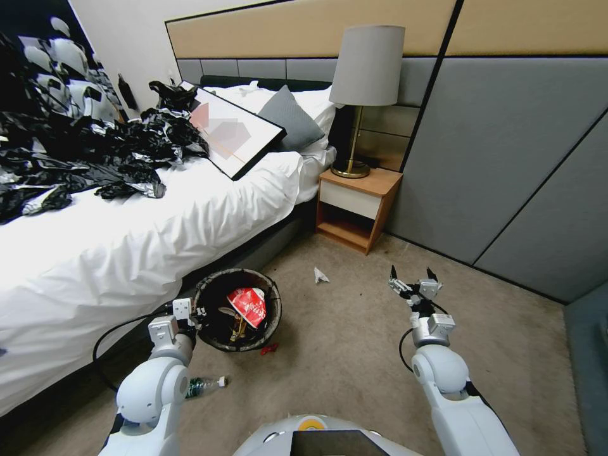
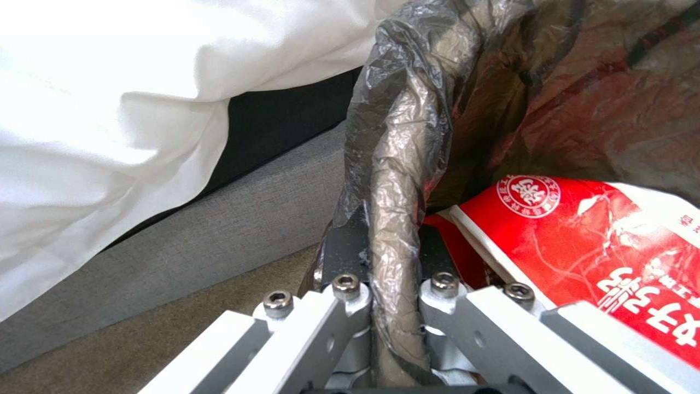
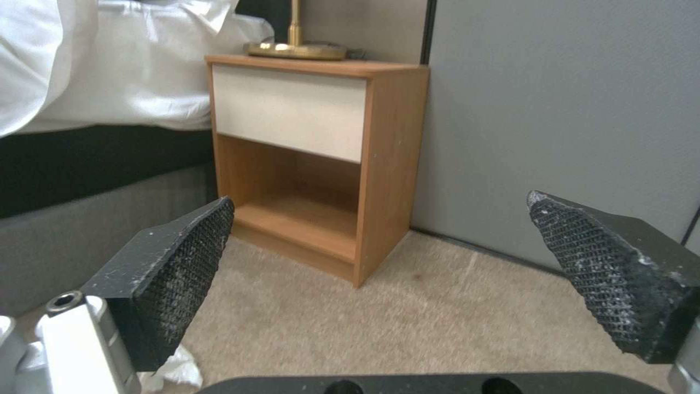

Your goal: Pick up the trash bin, then pick up the garbage from the floor and place it into the trash bin.

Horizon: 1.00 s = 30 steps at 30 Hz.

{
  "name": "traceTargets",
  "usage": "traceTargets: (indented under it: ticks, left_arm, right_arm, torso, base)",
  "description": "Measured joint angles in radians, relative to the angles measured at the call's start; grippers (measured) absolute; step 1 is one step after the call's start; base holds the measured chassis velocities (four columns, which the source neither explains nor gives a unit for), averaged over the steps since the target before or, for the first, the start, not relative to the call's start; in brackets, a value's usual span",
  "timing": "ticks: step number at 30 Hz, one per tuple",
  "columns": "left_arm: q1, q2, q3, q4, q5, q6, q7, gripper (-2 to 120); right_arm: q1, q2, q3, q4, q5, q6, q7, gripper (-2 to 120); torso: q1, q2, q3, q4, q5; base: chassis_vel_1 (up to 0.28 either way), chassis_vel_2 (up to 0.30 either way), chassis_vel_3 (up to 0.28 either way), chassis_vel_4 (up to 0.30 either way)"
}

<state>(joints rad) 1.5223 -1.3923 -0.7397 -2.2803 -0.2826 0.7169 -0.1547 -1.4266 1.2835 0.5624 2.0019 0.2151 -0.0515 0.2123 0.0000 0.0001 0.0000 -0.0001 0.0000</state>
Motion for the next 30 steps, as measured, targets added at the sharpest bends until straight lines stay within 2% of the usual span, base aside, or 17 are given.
traceTargets:
  ticks: [11,30]
  left_arm:
    - [-0.004,-0.001,0.007,0.014,0.005,0.000,0.000,0]
    - [-0.017,0.001,0.004,0.029,0.006,0.004,-0.006,0]
  right_arm:
    - [0.011,-0.015,-0.014,-0.025,0.009,-0.006,-0.007,100]
    - [0.026,-0.014,-0.037,-0.050,0.004,-0.004,-0.024,100]
  torso:
    - [0.000,0.000,0.000,0.0003,0.0000]
    - [0.000,0.000,0.000,0.0001,0.0000]
  base:
    - [-0.021,0.017,0.021,-0.018]
    - [-0.127,0.132,0.125,-0.131]
